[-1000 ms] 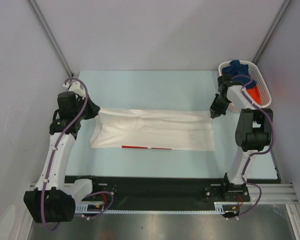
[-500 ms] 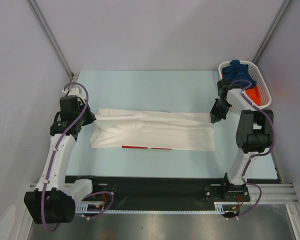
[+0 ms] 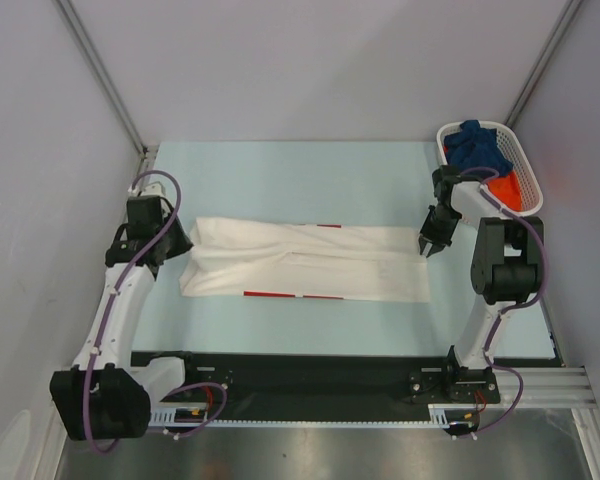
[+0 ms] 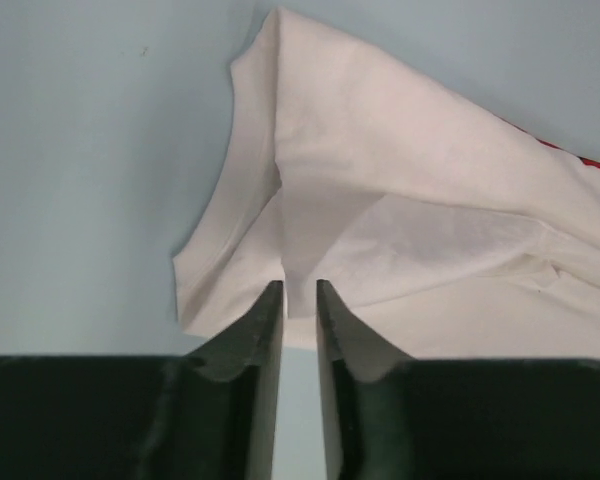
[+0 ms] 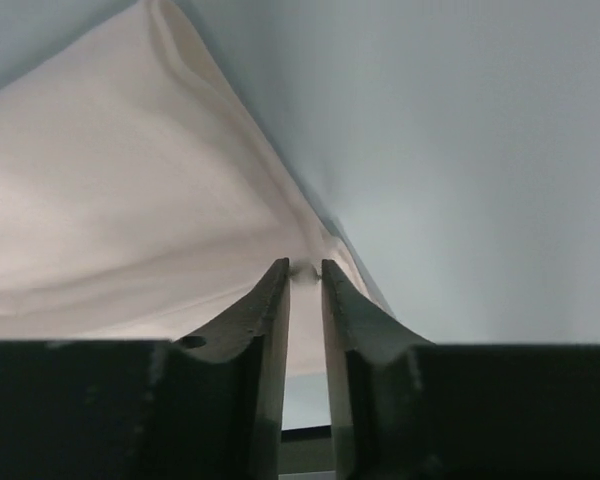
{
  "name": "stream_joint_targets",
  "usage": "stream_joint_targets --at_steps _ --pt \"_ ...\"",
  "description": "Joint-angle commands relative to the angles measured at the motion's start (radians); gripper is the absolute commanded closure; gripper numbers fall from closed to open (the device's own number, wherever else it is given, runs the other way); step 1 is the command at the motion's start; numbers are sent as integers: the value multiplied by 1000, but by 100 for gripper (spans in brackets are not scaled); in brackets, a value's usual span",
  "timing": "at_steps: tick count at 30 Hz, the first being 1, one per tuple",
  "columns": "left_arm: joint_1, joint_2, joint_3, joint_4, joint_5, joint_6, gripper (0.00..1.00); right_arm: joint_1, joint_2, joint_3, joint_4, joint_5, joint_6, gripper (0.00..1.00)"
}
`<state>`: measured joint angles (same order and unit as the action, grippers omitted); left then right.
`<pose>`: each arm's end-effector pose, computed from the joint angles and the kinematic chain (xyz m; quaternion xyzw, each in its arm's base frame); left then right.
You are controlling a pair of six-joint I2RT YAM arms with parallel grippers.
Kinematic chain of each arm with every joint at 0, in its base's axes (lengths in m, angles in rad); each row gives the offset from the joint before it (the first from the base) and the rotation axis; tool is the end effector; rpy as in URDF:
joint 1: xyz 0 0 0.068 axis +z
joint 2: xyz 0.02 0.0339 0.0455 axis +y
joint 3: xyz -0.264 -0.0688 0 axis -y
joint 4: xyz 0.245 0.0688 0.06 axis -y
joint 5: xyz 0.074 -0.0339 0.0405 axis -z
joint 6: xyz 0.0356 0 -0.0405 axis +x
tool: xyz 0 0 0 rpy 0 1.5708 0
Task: Fold and stack the t-shirts
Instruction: Fold the tshirt
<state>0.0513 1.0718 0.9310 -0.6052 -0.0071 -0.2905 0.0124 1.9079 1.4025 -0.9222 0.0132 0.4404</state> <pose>0.2248 0.0118 0.2959 -0.1572 0.9026 -0.0446 0.3983 0.3664 0.0041 0.1880 0.2123 0.9746 0.0096 0.0712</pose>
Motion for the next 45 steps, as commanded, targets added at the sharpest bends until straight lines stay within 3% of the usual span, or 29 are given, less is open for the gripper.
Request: stream_joint_targets --at_steps 1,3,6,10,11,13,15,21,24,28,37,40,45 --pt "9 -33 -17 -37 -88 -39 73 -5 -36 -20 -35 21 4 74" --pt "9 -56 -27 -27 -122 -56 68 -5 -70 -22 -29 36 33 62" --pt "10 -44 -28 -18 -146 -73 66 -5 -96 -13 29 1 61 60" --pt "19 -4 -37 94 -18 -72 58 -5 -48 39 126 -59 58 57" --pt "22 40 -18 117 42 -65 57 3 -32 59 134 -64 49 50" --pt "24 108 24 128 117 -62 60 1 23 128 114 -70 26 46" --pt "24 192 66 157 226 -64 72 6 58 180 85 -53 0 46" --pt "35 309 137 211 249 -87 68 -2 151 283 85 -50 -16 46" --pt "36 338 135 264 289 -84 73 3 175 317 101 -76 7 54" --pt "38 404 103 320 329 -91 76 27 201 342 102 -75 -8 55" --pt "38 631 343 273 395 -145 74 37 209 312 141 -76 -29 55" --pt "41 749 466 173 374 -170 83 37 218 325 140 -73 -37 57" --pt "39 823 494 142 332 -232 90 37 240 339 140 -65 -43 64"
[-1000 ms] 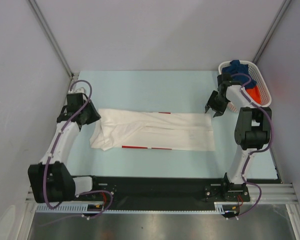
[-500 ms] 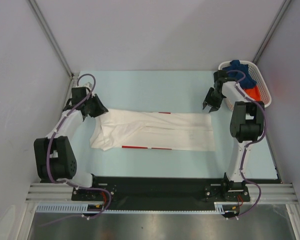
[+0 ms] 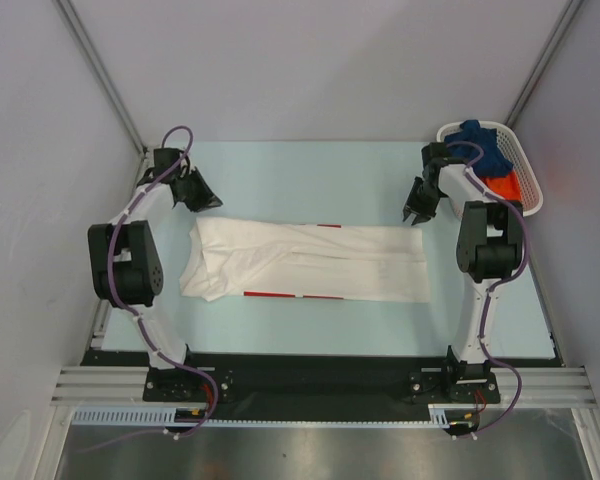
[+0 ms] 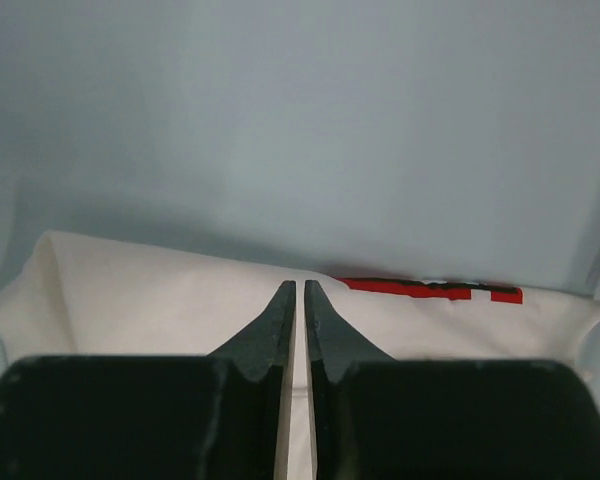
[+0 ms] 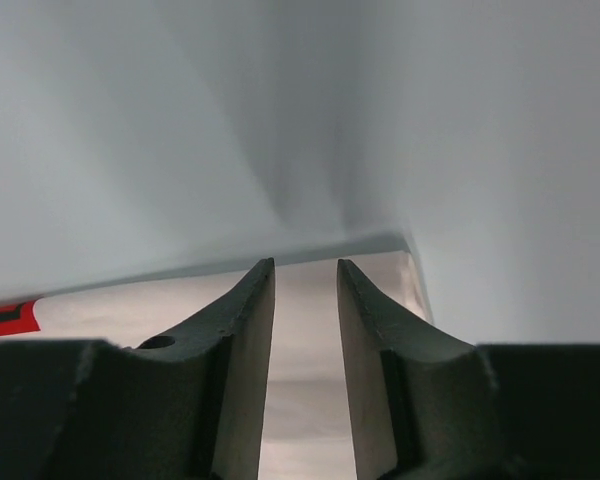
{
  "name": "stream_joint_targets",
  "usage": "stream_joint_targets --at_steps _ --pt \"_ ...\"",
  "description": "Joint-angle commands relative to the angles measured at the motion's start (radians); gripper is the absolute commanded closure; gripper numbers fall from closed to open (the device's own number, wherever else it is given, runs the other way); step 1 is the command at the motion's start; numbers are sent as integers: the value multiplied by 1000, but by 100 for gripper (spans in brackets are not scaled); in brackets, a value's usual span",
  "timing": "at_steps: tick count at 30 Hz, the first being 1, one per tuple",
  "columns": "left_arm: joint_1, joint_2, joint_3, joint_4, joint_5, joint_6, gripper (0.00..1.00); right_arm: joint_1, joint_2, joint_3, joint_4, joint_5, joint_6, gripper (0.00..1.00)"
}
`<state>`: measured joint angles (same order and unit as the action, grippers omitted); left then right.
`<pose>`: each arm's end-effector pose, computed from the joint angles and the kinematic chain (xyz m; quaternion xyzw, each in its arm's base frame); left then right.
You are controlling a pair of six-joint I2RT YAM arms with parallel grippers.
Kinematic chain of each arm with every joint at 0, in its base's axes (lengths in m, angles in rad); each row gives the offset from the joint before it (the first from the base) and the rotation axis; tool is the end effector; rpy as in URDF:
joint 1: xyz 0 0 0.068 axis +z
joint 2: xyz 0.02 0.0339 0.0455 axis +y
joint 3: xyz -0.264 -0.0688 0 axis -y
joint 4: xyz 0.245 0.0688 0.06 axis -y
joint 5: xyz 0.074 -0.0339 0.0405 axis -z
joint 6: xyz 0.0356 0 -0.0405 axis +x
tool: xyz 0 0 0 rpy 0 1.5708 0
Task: Fold and stack the t-shirts
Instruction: Fold the tshirt
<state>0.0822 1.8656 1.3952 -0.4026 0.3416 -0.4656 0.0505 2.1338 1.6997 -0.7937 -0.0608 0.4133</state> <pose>0.4110 0.0219 0.2261 -0.1946 0.9073 -0.2210 0.3003 0.4446 0.0246 0.1850 0.1726 0.9697 0.0684 0.1591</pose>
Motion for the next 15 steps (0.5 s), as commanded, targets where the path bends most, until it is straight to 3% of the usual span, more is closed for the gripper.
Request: stream_joint_targets --at_steps 1,15 --pt "7 36 24 -53 -12 -71 90 -3 18 44 11 7 -16 66" --pt "56 96 -28 -76 -67 -81 92 -43 72 77 -10 47 12 80"
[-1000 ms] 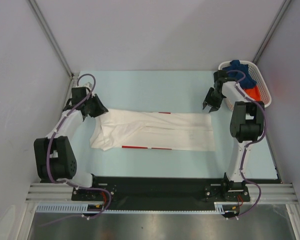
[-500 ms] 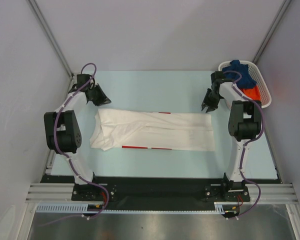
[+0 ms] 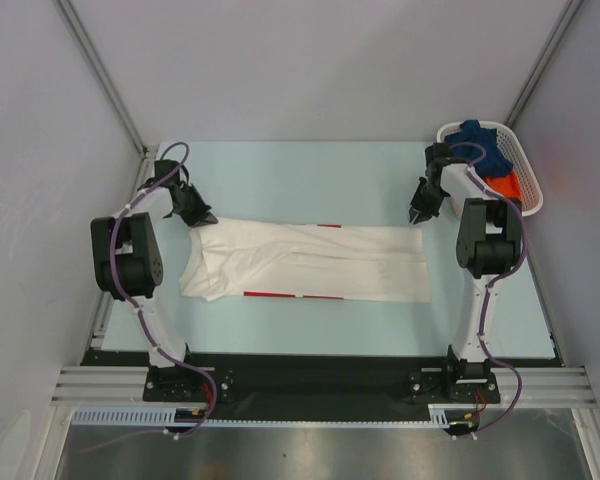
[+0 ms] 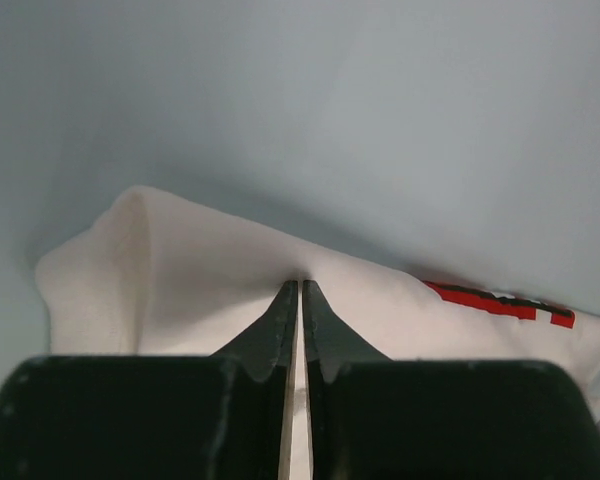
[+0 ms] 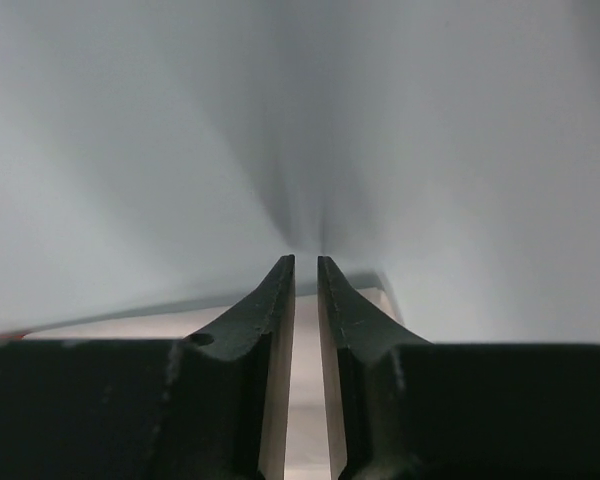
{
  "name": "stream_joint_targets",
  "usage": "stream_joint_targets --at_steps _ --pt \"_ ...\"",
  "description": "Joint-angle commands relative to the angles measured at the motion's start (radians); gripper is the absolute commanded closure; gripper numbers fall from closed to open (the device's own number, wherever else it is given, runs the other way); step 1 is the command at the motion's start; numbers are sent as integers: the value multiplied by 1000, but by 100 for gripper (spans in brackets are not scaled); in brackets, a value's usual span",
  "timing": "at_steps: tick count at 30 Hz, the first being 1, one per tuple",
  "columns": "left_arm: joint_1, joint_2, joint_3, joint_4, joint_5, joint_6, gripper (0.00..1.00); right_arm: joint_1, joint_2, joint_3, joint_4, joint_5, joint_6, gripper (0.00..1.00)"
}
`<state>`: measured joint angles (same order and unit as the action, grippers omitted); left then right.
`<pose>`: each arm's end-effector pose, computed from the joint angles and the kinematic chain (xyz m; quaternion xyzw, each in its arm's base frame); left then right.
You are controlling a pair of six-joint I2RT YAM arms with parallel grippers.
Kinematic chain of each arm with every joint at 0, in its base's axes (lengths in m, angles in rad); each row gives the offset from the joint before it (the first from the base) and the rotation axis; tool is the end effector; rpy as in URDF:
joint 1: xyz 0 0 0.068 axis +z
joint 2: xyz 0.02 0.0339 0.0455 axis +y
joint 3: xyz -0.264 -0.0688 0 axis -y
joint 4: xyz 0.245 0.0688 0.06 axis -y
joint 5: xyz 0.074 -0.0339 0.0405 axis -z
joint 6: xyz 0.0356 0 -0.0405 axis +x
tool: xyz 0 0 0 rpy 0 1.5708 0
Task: Fold and stack the t-shirts
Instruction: Fold the tshirt
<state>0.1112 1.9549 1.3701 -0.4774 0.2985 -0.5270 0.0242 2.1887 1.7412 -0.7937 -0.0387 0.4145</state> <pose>0.4076 0.0350 0.1787 -0.2647 0.9205 -0.1922 0.2137 0.4551 0.0124 0.1731 0.1881 0.9682 0.0543 0.1559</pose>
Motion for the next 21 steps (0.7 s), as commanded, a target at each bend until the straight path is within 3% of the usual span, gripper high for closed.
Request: stream_joint_targets --at_steps 1,12,21 --pt "28 12 -2 -4 -41 -10 92 -17 13 23 -13 36 13 81" --pt "36 122 70 -52 -134 51 93 -64 52 18 -2 28 0 83" --pt "19 -31 78 -75 -150 73 85 -37 -69 52 -62 37 -17 81"
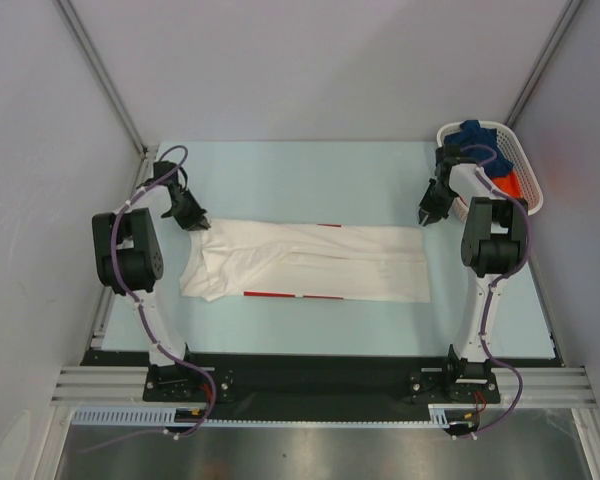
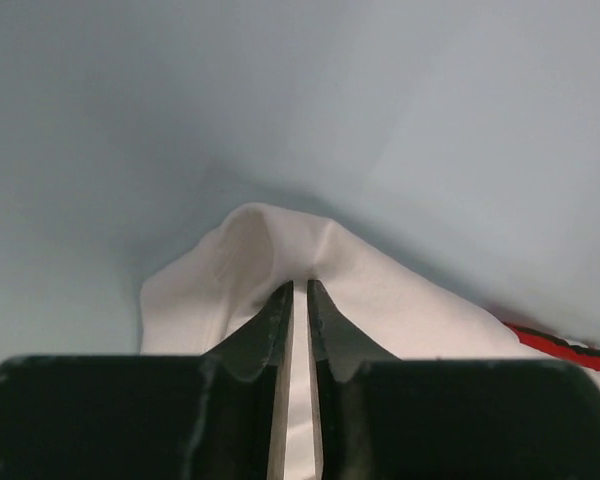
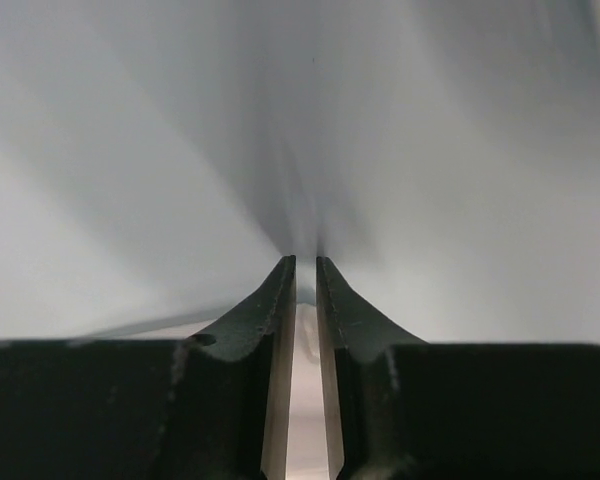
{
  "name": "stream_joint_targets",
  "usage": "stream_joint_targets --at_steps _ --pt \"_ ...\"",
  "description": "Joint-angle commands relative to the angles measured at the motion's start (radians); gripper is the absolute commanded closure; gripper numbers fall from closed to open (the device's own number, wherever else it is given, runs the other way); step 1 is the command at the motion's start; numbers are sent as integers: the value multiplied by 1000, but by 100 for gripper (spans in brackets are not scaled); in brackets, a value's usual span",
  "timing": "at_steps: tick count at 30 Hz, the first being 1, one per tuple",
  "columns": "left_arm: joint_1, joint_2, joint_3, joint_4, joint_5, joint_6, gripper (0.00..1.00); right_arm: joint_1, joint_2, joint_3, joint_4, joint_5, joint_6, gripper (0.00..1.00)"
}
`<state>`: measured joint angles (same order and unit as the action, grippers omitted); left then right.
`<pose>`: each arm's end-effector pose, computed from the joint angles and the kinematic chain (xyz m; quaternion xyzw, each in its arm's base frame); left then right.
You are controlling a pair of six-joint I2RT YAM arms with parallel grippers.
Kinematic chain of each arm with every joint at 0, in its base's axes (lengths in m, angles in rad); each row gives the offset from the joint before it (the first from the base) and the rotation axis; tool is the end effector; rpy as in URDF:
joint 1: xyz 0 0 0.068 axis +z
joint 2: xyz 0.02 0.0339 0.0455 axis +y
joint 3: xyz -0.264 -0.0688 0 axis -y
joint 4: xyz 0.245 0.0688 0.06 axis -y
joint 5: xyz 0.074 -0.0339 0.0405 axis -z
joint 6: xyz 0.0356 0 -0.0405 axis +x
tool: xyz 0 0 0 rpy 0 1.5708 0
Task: Fold and stack the t-shirts
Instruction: Fold the tshirt
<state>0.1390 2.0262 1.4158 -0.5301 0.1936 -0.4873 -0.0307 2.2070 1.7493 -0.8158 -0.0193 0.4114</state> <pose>0.4136 0.0510 0.1603 -0.2799 0.9314 -0.1298 0.1929 0.4551 -0.0133 0.1666 0.2154 0.9652 0.0374 0.1436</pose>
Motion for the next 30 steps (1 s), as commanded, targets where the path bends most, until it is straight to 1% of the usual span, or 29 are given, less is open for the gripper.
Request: stream_joint_targets --at_steps 1,2,3,7,11,15,21,25,26,30 --pt "-15 -116 26 -19 -33 27 84 25 -110 41 -46 44 -16 79" --pt "-30 -135 20 -15 -26 24 83 28 -119 38 -49 51 -19 78" --pt "-39 -156 17 -13 -23 18 83 60 -130 35 -55 62 -26 78" --pt "-78 -184 -5 19 23 -25 82 80 -167 10 -71 88 -29 75" --pt "-81 -138 -32 44 84 -56 84 84 -188 -56 -57 48 -17 75" --pt "-75 -101 -37 44 87 -60 85 83 -184 -94 -33 30 -2 76" --pt "-49 -46 -29 33 73 -40 86 65 -144 -128 23 28 0 77" --pt "-44 -34 0 5 40 22 85 49 -98 -125 49 45 -2 77" --pt "-44 -29 11 -8 24 29 83 46 -78 -120 50 50 -3 77" --pt "-29 14 40 -42 30 55 83 38 -44 -91 27 82 -9 77"
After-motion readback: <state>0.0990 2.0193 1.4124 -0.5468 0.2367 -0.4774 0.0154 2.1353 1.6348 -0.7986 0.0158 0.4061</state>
